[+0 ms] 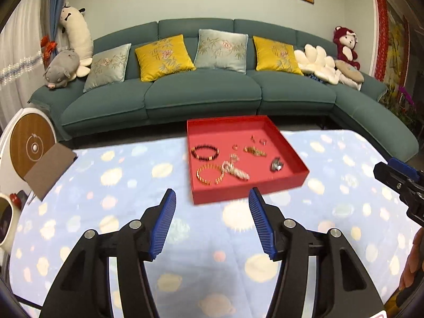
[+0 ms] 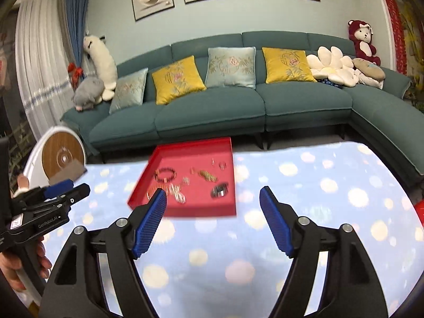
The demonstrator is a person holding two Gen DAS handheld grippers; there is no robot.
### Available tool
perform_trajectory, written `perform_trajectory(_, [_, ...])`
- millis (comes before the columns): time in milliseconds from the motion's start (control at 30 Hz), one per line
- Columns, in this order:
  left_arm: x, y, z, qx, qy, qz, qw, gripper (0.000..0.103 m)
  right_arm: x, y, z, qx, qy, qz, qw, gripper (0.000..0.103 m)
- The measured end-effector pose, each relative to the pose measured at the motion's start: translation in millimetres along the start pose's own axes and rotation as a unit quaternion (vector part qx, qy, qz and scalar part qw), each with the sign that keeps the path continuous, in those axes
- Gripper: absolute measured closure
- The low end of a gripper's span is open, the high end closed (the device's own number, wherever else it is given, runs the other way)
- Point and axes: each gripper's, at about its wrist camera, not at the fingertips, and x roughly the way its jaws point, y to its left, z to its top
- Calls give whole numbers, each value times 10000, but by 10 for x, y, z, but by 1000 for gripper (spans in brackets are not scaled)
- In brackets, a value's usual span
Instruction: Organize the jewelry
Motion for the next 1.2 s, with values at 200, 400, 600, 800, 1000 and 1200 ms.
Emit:
perform_trajectory(200, [93, 9, -453, -416, 508, -73, 9978, 48, -5, 65, -354, 11, 227, 9, 9997, 23])
perform_trajectory(400, [195, 40, -599, -477, 539, 283, 9970, 48, 115, 123, -494, -116, 376, -72, 9992, 17])
perform_trajectory(600, [242, 135, -654, -672, 568, 394, 9953, 46, 244, 237, -545, -145, 514, -57, 9986, 15])
perform_trajectory(800, [219, 133, -645, -636, 473, 570, 9952, 37, 227, 380, -566, -426, 441, -133, 9980, 10])
perform_trajectory(1000, [195, 133, -636, -644, 438, 605, 9951, 36, 211, 398, -586, -540, 433, -216, 9974, 10])
perform_trajectory(1200, [183, 107, -638, -626, 431, 638, 9951, 35, 202, 387, -605, -533, 446, -237, 9973, 10])
